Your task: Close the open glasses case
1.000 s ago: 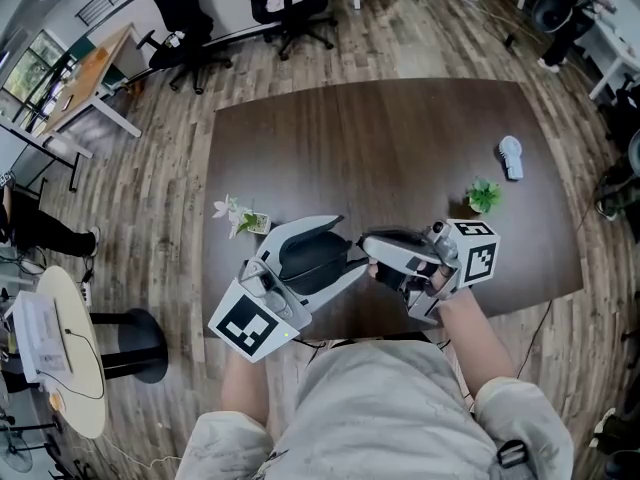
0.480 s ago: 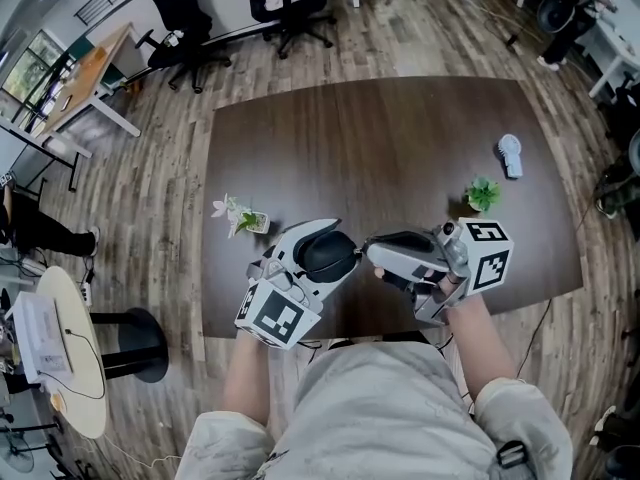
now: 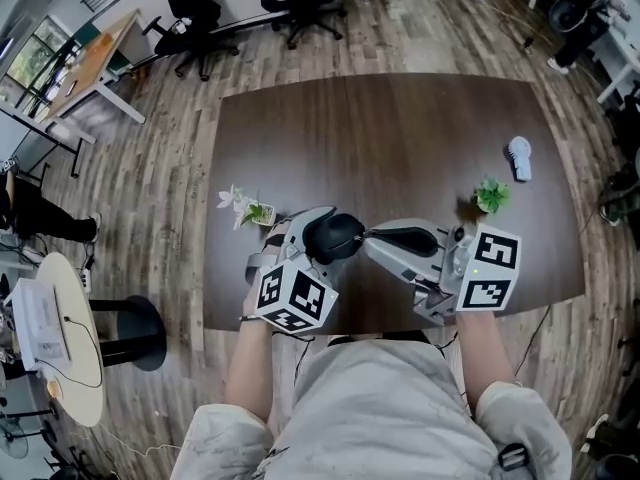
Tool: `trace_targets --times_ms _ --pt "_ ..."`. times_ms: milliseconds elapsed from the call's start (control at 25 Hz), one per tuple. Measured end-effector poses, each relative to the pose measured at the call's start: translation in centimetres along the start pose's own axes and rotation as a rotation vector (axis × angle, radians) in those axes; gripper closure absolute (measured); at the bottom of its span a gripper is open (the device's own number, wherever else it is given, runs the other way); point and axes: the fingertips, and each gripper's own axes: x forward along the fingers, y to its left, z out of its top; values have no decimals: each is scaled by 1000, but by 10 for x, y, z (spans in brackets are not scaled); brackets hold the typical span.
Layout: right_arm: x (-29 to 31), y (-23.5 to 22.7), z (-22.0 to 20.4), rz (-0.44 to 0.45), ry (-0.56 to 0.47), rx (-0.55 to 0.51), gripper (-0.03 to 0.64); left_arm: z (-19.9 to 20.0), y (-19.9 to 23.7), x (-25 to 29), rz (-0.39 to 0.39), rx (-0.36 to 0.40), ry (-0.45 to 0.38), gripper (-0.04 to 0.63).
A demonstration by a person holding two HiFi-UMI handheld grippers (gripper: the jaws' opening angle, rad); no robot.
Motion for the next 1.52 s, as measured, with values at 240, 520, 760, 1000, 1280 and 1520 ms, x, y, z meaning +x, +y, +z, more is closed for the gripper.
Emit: trace_targets --times_ms 240,520,760,1000,1280,1520 --pt "4 -1 -5 -13 10 -3 606 -7 1 5 7 18 70 352" --pt "12 -1 -11 -23 19 0 606 -11 2 10 11 44 129 353" --pt "17 -2 -19 -50 37 -20 606 -18 2 10 21 73 184 353" --pt "21 -1 -24 -68 65 -51 607 -22 3 8 36 96 220 353" --pt "20 2 -23 -71 64 -90 600 -19 0 9 24 65 186 351" --pt "0 14 1 -35 -22 -217 522 -8 -5 9 -11 -21 77 350"
